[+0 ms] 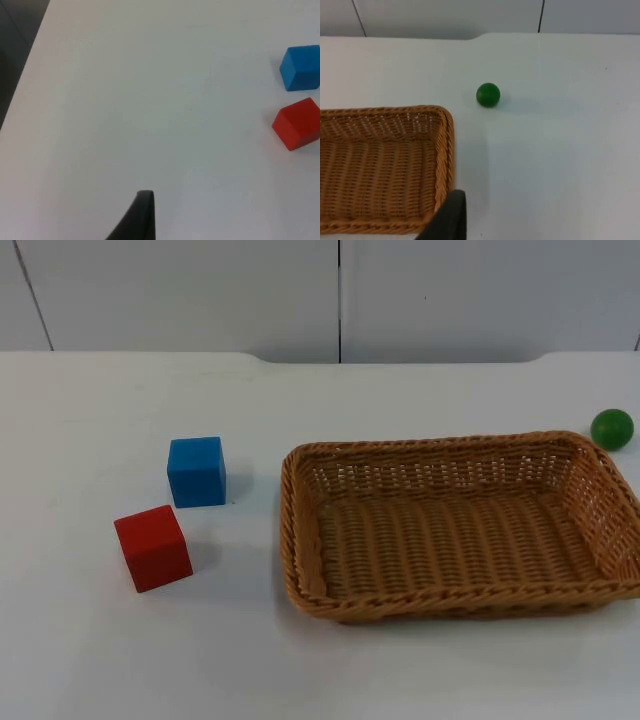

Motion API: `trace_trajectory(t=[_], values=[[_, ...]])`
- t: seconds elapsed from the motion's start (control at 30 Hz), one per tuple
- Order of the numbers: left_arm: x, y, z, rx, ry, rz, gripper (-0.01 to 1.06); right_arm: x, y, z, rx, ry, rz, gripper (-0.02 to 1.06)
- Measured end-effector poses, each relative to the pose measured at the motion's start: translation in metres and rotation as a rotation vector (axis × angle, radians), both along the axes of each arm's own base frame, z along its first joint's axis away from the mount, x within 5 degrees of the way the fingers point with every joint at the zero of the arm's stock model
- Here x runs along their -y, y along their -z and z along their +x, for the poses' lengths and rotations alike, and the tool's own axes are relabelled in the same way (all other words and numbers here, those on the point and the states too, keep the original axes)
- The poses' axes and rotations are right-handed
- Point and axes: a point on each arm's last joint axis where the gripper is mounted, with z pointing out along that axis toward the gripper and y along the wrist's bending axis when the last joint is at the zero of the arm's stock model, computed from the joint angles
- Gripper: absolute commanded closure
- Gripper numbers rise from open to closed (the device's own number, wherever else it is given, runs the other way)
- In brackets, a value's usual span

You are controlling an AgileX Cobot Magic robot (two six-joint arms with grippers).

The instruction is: Place all geometric objects except the red cube into the basket.

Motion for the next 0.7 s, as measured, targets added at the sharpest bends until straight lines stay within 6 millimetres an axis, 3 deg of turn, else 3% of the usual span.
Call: trace_trajectory(t=[0.07,0.2,0.37,0.47,0.6,0.63,0.7], values=[[-0.001,-0.002,0.008,-0.021,0.000,-0.004,0.00,-0.001,-0.001,0.009,-0.011,-0.001,-0.001,-0.01],[-0.003,-0.006,0.045,-0.083,0.003,-0.028,0.00,-0.002,0.007,0.037,-0.067,-0.004,-0.004,-0.01],[-0.003,-0.005,0.071,-0.097,0.006,-0.057,0.00,-0.003,0.019,0.053,-0.137,-0.004,-0.007,-0.01],[-0.002,-0.003,0.086,-0.106,0.033,-0.067,0.00,-0.003,0.022,0.057,-0.158,-0.004,-0.008,-0.01],[0.001,0.002,0.123,-0.176,0.108,-0.102,0.00,-0.003,0.024,0.060,-0.172,-0.004,-0.009,-0.01],[0.002,0.003,0.140,-0.201,0.130,-0.119,0.00,-0.003,0.024,0.060,-0.172,-0.004,-0.009,-0.01],[0.003,0.003,0.151,-0.207,0.150,-0.119,0.00,-0.003,0.024,0.060,-0.172,-0.004,-0.009,-0.01]])
